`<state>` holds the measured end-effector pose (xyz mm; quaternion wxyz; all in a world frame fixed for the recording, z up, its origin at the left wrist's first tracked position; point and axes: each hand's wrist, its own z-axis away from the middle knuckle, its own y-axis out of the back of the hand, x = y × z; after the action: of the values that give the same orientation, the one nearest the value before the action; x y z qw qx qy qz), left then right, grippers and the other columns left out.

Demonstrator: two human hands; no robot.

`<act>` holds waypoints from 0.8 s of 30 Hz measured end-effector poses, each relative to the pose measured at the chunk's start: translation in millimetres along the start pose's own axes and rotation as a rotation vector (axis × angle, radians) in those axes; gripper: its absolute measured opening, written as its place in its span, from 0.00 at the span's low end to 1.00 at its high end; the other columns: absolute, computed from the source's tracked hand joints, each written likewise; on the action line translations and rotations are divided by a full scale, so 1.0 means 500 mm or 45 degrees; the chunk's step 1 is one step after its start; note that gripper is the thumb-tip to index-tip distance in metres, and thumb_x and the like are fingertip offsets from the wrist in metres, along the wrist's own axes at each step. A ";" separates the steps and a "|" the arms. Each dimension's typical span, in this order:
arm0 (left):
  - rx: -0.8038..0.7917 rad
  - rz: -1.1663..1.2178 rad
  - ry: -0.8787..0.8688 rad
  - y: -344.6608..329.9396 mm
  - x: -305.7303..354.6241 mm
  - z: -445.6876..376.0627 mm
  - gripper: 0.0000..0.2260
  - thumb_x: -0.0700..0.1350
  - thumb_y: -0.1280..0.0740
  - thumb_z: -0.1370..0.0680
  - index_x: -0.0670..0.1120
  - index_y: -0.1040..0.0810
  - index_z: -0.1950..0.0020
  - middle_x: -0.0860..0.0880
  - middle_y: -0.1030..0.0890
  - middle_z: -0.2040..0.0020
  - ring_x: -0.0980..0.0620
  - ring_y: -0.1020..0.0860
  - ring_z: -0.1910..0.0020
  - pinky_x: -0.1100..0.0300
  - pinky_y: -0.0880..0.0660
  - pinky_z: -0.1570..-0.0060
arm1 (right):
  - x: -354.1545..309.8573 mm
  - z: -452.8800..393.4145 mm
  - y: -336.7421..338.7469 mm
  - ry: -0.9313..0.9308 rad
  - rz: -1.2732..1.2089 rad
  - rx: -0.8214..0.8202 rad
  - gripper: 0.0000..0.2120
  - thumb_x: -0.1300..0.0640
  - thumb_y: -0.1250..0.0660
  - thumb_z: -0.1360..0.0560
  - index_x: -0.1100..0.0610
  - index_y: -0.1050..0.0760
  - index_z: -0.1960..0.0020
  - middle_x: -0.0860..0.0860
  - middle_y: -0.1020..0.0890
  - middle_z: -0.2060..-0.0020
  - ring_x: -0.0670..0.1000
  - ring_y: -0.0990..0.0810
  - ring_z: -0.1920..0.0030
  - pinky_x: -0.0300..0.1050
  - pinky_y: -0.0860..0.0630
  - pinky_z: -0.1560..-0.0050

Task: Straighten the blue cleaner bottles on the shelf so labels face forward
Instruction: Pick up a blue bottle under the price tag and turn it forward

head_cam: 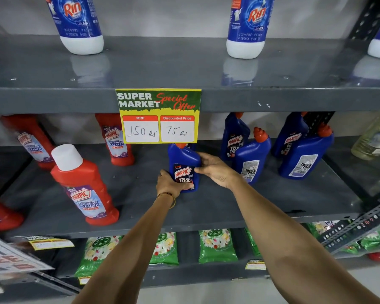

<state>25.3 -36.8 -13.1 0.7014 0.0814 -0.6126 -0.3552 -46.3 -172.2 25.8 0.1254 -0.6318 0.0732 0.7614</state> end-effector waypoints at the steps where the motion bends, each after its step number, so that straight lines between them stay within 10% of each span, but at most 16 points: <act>1: -0.001 0.003 0.004 0.000 0.000 0.002 0.34 0.47 0.20 0.41 0.40 0.32 0.42 0.42 0.25 0.39 0.43 0.25 0.41 0.49 0.26 0.43 | 0.002 0.002 -0.001 0.002 0.011 0.029 0.28 0.76 0.38 0.29 0.60 0.33 0.31 0.56 0.23 0.43 0.52 0.25 0.40 0.39 0.23 0.47; 14: -0.138 -0.034 0.006 -0.021 -0.032 0.086 0.22 0.52 0.27 0.31 0.38 0.22 0.45 0.39 0.19 0.44 0.39 0.22 0.44 0.51 0.25 0.48 | 0.061 0.098 0.025 -0.077 0.124 0.578 0.29 0.66 0.30 0.30 0.61 0.33 0.31 0.60 0.28 0.32 0.55 0.29 0.32 0.47 0.33 0.31; 21: -0.255 -0.050 -0.129 -0.090 0.015 0.116 0.21 0.52 0.28 0.30 0.35 0.25 0.50 0.33 0.21 0.45 0.35 0.23 0.46 0.48 0.26 0.49 | 0.084 0.168 0.093 -0.104 0.037 0.849 0.27 0.63 0.28 0.31 0.62 0.30 0.34 0.59 0.25 0.35 0.55 0.26 0.36 0.42 0.31 0.40; 24: -0.300 -0.090 -0.170 -0.119 0.048 0.112 0.28 0.53 0.29 0.29 0.34 0.28 0.38 0.36 0.23 0.39 0.37 0.25 0.40 0.48 0.27 0.43 | 0.082 0.185 0.141 -0.156 0.038 0.897 0.28 0.63 0.28 0.31 0.63 0.31 0.33 0.59 0.25 0.36 0.55 0.25 0.37 0.40 0.33 0.45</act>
<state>-50.0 -77.0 -13.2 0.6508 -0.0038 -0.6087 -0.4537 -160.7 -210.8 -0.3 0.3284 -0.5018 0.3328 0.7277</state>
